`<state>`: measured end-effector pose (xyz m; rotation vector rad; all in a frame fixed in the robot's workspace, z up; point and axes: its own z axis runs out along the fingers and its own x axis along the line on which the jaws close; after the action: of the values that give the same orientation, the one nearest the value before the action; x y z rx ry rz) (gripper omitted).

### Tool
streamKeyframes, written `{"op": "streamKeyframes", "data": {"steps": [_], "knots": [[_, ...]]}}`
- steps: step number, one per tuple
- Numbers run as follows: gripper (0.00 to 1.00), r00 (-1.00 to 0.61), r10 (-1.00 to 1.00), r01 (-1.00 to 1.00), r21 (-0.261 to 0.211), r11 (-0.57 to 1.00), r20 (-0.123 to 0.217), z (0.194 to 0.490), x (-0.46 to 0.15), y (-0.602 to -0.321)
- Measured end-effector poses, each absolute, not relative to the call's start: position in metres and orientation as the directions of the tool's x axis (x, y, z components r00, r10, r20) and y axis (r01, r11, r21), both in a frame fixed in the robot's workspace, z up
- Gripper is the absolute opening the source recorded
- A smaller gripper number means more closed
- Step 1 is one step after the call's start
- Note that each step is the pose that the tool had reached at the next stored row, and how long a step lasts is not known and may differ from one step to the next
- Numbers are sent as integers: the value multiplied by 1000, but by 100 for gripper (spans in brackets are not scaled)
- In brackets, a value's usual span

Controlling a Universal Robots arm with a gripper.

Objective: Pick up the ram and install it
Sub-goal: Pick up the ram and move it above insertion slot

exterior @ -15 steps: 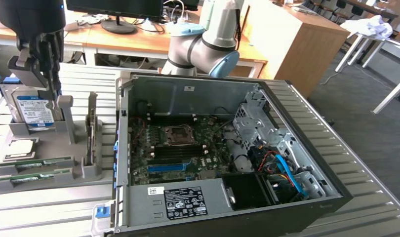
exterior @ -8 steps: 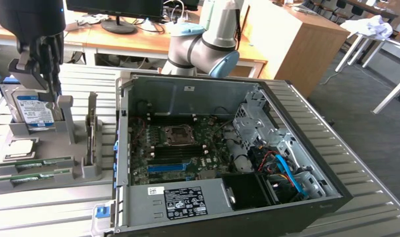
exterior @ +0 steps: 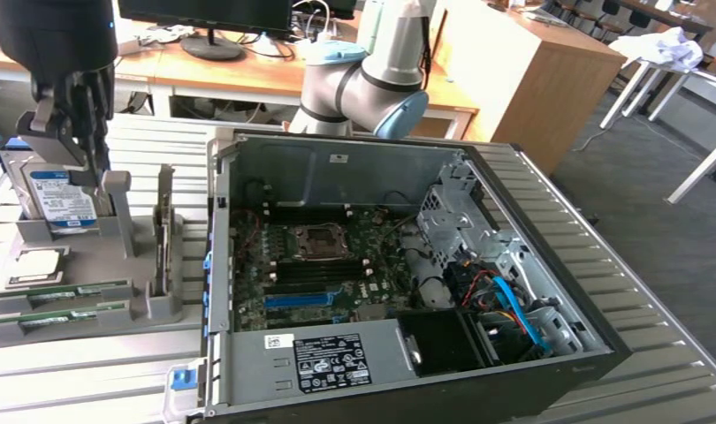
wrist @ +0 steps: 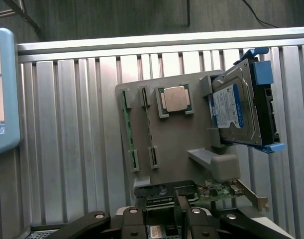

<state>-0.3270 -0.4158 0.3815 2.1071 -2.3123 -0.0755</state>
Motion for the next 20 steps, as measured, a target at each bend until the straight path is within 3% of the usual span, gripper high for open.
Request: {"op": "streamKeyframes", "data": {"steps": [20], "knots": [[36,-93,-995,-995,44,92,-23,371,-328,-416]]}}
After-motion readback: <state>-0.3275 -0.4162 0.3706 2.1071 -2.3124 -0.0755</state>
